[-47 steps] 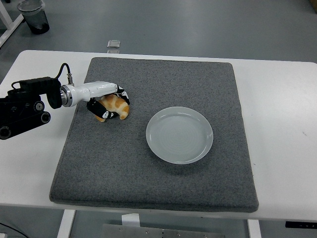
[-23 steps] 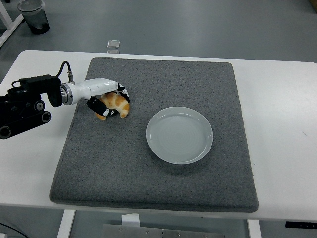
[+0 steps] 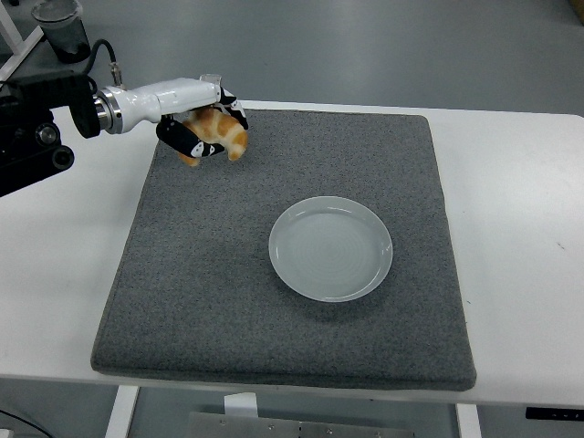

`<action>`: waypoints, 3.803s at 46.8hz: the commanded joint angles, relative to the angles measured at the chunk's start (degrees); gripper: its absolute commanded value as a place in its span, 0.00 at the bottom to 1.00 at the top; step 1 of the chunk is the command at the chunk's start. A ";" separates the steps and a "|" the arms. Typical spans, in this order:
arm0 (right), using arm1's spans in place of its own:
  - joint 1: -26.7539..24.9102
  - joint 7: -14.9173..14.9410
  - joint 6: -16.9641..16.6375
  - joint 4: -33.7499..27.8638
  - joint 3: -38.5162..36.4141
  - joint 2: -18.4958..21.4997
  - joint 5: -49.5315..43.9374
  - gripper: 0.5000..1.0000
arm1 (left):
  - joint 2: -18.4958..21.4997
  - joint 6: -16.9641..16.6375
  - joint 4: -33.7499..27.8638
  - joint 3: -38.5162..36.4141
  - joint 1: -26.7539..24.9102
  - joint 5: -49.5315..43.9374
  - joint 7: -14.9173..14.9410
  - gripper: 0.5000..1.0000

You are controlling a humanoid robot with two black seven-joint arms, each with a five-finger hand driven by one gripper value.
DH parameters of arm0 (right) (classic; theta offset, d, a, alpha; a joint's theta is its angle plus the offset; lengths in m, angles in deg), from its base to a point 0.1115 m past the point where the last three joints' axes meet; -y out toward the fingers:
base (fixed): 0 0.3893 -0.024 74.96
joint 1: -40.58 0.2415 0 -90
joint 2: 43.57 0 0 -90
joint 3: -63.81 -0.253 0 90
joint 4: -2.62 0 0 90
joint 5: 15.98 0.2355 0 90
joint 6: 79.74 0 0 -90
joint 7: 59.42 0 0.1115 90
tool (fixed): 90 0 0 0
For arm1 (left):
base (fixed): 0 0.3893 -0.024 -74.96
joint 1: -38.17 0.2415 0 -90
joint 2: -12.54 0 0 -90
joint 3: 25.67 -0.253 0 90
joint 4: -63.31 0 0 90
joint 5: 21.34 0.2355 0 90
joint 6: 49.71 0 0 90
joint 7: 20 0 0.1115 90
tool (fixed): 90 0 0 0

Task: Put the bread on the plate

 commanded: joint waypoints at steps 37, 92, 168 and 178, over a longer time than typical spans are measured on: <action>-0.04 0.00 0.00 0.00 0.07 0.00 0.00 0.86 | -2.52 11.23 -3.51 7.25 -11.44 -1.18 -0.16 0.00; -0.04 0.00 0.00 0.00 0.07 0.00 0.00 0.86 | -24.14 8.42 -1.23 4.26 1.03 15.34 0.01 0.00; -0.04 0.00 0.00 0.00 -0.02 0.00 0.00 0.86 | -25.29 7.63 2.99 -0.14 6.40 21.32 0.19 0.98; -0.03 0.00 0.00 0.00 -0.02 0.00 0.00 0.86 | -25.29 7.54 2.82 0.48 6.49 20.79 0.19 0.98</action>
